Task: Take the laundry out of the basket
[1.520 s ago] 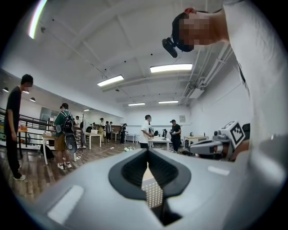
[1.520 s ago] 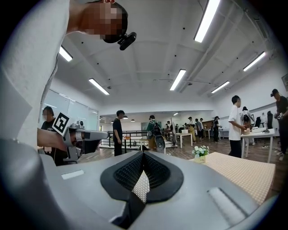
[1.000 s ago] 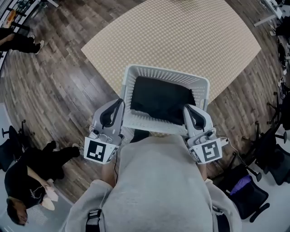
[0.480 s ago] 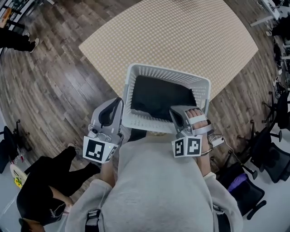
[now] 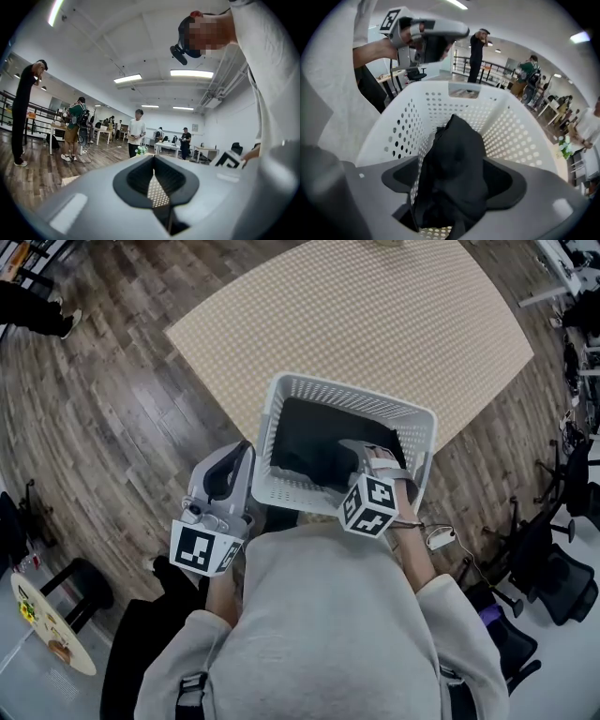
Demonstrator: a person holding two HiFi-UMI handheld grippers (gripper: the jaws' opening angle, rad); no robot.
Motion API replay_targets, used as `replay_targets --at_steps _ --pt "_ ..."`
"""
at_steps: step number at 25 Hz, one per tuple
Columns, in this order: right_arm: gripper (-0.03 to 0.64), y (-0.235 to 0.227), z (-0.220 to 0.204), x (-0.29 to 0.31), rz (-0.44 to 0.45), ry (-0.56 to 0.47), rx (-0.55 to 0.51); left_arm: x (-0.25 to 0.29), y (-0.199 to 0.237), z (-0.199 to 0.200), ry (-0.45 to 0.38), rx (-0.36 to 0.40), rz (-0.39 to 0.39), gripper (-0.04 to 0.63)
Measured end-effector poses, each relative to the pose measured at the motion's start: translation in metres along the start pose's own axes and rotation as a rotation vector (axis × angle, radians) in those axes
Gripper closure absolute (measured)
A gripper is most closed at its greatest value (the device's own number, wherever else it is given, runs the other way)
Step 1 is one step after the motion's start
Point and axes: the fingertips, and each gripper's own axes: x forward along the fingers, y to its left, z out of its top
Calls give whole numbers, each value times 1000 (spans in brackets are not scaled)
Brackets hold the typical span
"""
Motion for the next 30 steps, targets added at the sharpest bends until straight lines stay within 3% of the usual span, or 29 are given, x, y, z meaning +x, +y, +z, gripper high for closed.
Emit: replay_targets --at_steps 1,2,6,11,19,26,30 --pt "128 3 -2 13 42 16 5 0 1 0 0 -3 1 584" --pt "84 7 -4 24 79 27 12 0 2 -1 0 -4 4 584" --pt "20 12 -6 58 132 61 24 -8 8 1 -2 -9 30 584" --pt "18 11 2 88 147 134 24 -15 20 -1 -6 -22 64 584" --pt "18 7 -16 140 -13 228 -10 -17 24 1 -21 -38 77 584" --pt "18 7 -18 158 40 239 -18 -23 32 1 -32 -54 90 584" --pt "30 3 -17 153 14 222 -18 -22 32 3 -36 -54 91 584"
